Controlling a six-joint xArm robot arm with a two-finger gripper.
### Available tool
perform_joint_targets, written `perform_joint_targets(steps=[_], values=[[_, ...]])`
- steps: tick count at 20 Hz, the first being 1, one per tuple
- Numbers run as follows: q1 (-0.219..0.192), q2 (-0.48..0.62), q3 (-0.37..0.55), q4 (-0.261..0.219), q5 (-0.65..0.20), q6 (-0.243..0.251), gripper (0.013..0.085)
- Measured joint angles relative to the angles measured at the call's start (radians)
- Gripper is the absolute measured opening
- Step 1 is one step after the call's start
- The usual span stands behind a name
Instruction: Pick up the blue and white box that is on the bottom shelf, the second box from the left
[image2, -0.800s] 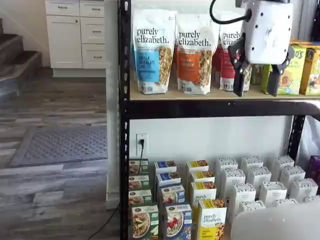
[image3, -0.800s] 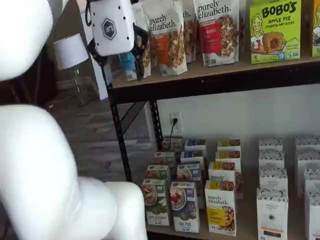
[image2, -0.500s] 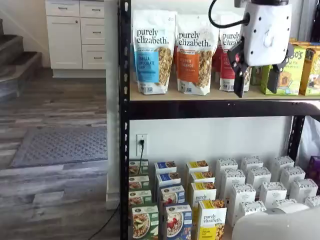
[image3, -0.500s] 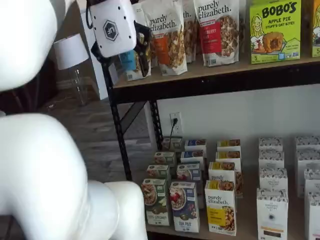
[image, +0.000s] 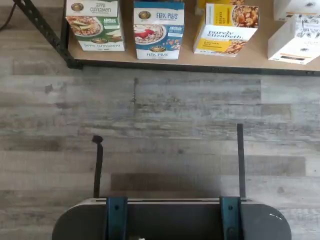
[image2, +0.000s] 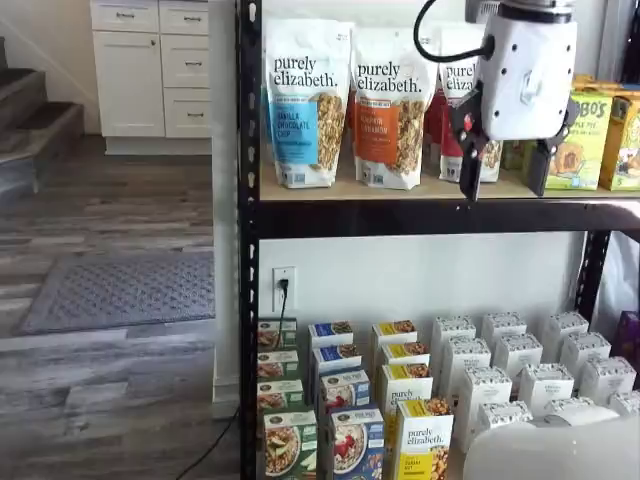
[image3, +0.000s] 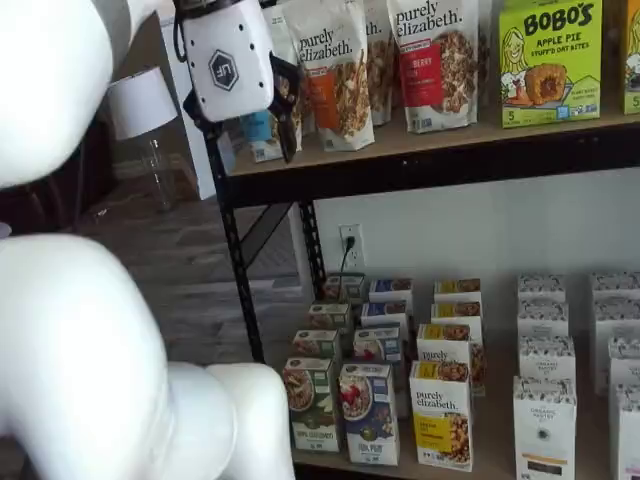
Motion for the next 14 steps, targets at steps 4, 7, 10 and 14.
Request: perform_joint_targets(steps=[4,7,10,14], values=[[0.014,-0.009,0.035,-0.013,-0.031,0.011,0.0850],[0.015,-0.015,0.064,-0.013,-0.052,0.013,0.0850],[0.012,-0.021,0.095,-0.009,-0.073,0.013,0.0850],[0.006,-0.025,0.137,-0.001,-0.100,0.010,0.0850]])
